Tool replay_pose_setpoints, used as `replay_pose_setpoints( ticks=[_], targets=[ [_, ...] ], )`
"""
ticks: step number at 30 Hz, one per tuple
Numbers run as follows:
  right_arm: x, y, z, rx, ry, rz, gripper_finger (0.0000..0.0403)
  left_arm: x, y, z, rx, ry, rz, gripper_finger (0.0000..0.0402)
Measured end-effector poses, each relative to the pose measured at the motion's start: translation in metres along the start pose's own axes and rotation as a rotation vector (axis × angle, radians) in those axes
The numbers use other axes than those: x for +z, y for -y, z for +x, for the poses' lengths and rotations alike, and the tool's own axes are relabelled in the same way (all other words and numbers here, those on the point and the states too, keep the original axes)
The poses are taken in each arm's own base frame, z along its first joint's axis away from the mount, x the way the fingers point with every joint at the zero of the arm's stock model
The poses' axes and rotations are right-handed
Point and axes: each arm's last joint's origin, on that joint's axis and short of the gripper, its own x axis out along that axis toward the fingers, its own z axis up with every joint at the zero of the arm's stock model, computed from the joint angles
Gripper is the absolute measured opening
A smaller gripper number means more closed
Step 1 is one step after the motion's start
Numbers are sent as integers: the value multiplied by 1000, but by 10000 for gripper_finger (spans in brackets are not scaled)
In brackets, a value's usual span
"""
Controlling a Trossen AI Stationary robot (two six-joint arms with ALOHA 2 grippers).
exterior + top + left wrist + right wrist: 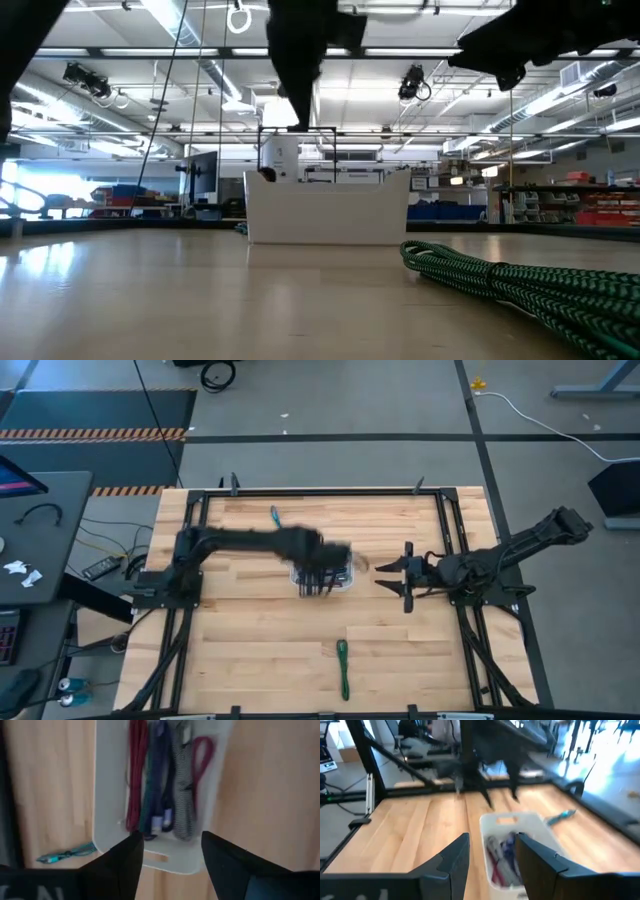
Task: Pick and place USB-C Cables
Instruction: Put the black and green charger cable into the white bin
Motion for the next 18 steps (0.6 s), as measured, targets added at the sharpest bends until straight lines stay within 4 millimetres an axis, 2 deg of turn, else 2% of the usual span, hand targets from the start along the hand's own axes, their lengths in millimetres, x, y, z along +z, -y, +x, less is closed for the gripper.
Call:
replay_pose_setpoints(
  ticks=[4, 9, 13, 18],
  targets=[
    [-11, -7, 2, 24, -84, 8, 162, -16, 57, -29, 129, 123, -75, 187],
    [-17, -19, 3, 76, -102, -5, 162, -37, 137, -40, 175, 380, -323, 167],
    [-14, -28, 0, 128, -63, 9, 162, -45, 189, -37, -29, 544, -556, 159],
    [-11, -40, -10, 213, -33, 8, 162, -43, 218, -33, -315, 644, -806, 175]
  ],
)
